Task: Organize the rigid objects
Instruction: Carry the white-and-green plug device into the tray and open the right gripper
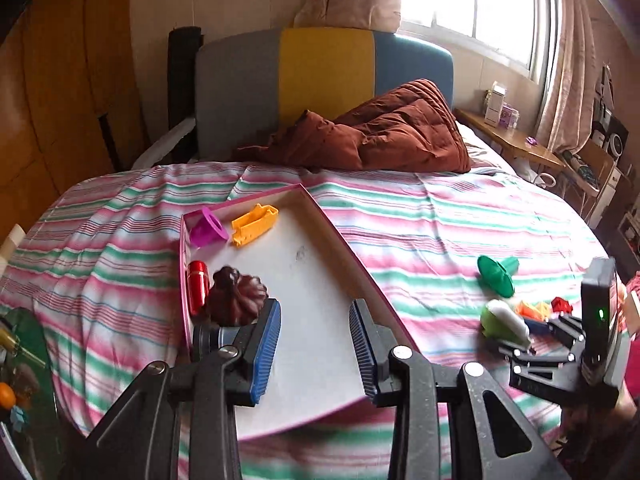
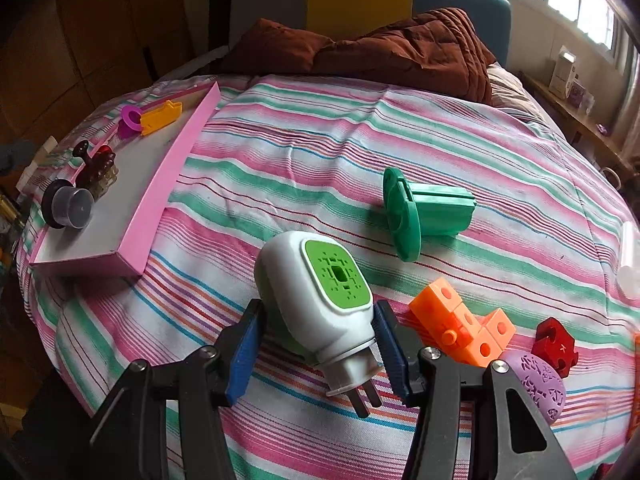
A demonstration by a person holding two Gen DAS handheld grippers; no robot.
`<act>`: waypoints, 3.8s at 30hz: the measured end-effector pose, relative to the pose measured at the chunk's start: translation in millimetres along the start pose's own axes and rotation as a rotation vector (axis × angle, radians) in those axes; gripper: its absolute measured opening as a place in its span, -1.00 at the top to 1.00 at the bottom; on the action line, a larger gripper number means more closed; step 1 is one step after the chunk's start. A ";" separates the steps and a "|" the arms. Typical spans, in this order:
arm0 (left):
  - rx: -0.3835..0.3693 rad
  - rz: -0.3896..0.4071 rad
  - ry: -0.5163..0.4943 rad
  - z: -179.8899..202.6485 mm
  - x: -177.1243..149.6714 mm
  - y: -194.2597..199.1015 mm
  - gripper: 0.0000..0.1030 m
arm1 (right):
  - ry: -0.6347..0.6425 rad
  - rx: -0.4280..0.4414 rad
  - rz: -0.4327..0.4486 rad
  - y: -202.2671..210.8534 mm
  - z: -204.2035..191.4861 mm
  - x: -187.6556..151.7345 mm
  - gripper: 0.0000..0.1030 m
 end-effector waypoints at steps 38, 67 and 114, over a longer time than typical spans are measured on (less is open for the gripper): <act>0.017 -0.052 -0.006 -14.3 -38.6 21.4 0.31 | 0.013 0.000 -0.002 -5.1 -7.7 -6.1 -0.01; 0.035 -0.022 0.060 -47.2 -52.6 39.2 0.31 | -0.013 0.056 0.057 14.3 -57.9 35.8 -0.01; 0.119 -0.072 0.190 -113.9 -75.4 31.0 0.31 | 0.123 0.048 -0.035 -124.7 -173.2 150.9 -0.11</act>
Point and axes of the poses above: each gripper's, at about its wrist camera, not at the fingertips, and y roughly against the way its jaws point, z to its right, x to its top, the point moved 6 cm from there along -y, roughly the way its jaws point, and after that the axes turned 11 degrees about z, right-handed, at the moved point
